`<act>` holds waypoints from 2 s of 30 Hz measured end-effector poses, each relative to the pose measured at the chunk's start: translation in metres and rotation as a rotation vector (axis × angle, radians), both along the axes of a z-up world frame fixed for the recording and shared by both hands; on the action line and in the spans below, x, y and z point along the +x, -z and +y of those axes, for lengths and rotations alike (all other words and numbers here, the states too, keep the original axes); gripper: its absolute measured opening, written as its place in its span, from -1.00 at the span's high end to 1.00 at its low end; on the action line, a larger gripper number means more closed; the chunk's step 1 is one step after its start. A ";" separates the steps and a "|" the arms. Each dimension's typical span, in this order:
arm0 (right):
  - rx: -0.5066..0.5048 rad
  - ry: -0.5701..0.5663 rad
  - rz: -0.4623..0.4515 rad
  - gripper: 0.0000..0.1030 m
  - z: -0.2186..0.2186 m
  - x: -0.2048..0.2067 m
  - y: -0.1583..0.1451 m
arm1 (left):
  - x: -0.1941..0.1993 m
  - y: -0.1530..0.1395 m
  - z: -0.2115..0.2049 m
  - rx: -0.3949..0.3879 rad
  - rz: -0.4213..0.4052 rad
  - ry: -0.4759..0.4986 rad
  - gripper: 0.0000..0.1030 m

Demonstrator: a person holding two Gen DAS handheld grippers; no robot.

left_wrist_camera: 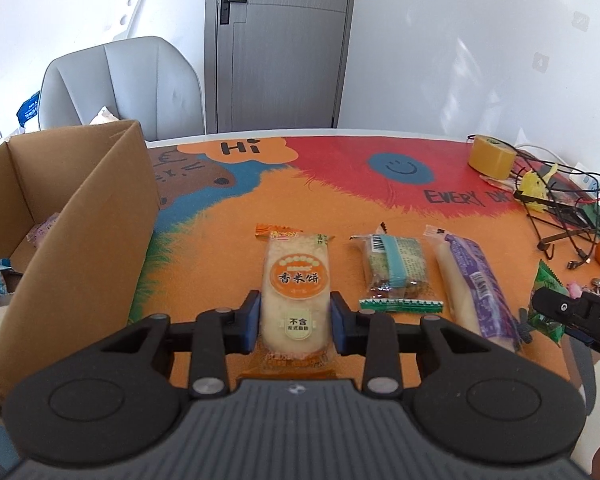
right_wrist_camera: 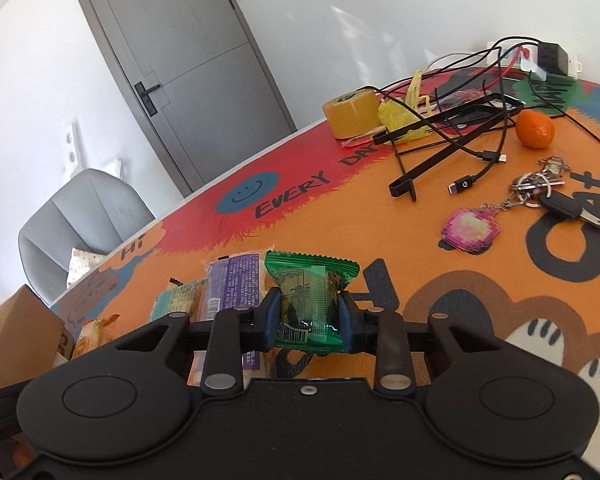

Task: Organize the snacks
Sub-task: 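Grasp the cream rice cake pack with the left gripper while the right grasps the green snack, then carry the cream pack and green snack over the cardboard box with both grippers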

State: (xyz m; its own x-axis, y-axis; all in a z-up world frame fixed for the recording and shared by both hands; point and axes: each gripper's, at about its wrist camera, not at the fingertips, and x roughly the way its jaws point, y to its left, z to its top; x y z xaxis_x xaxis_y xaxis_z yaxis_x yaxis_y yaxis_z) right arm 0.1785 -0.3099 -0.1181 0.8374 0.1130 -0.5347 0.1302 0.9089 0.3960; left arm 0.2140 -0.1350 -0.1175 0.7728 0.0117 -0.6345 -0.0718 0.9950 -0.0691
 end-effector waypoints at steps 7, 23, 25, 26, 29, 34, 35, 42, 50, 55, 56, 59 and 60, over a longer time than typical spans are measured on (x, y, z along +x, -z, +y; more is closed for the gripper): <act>0.008 0.003 -0.034 0.41 0.002 -0.014 -0.007 | -0.021 -0.013 0.001 -0.018 -0.046 0.012 0.34; -0.008 -0.085 -0.128 0.41 0.036 -0.042 -0.038 | -0.068 -0.051 0.033 -0.048 -0.161 -0.022 0.34; -0.011 -0.100 -0.137 0.41 0.043 -0.043 -0.041 | -0.072 -0.055 0.040 -0.046 -0.169 -0.037 0.34; -0.010 -0.109 -0.140 0.41 0.046 -0.044 -0.043 | -0.073 -0.056 0.043 -0.048 -0.173 -0.048 0.34; -0.009 -0.137 -0.151 0.41 0.057 -0.046 -0.048 | -0.077 -0.061 0.054 -0.057 -0.182 -0.071 0.34; -0.014 -0.167 -0.163 0.40 0.076 -0.046 -0.056 | -0.086 -0.071 0.075 -0.070 -0.213 -0.098 0.34; -0.016 -0.174 -0.166 0.40 0.081 -0.047 -0.057 | -0.087 -0.073 0.079 -0.074 -0.218 -0.106 0.34; -0.030 -0.227 -0.181 0.40 0.111 -0.044 -0.067 | -0.095 -0.086 0.111 -0.085 -0.257 -0.160 0.34; -0.037 -0.276 -0.188 0.40 0.139 -0.035 -0.077 | -0.092 -0.095 0.141 -0.094 -0.280 -0.212 0.34; -0.041 -0.302 -0.192 0.40 0.155 -0.028 -0.081 | -0.085 -0.096 0.156 -0.103 -0.275 -0.242 0.34; -0.042 -0.306 -0.191 0.40 0.157 -0.026 -0.082 | -0.084 -0.096 0.159 -0.106 -0.273 -0.247 0.34; -0.045 -0.321 -0.191 0.40 0.166 -0.022 -0.084 | -0.078 -0.094 0.166 -0.112 -0.265 -0.261 0.34; -0.046 -0.326 -0.191 0.40 0.168 -0.020 -0.084 | -0.076 -0.094 0.168 -0.116 -0.262 -0.265 0.34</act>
State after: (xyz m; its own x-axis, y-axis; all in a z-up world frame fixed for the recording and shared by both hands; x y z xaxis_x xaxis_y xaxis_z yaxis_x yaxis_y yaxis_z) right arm 0.1583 -0.1414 -0.0337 0.8465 0.3694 -0.3834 -0.2408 0.9079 0.3430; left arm 0.1377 0.0333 -0.0238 0.8886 0.1726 -0.4250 -0.2904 0.9288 -0.2300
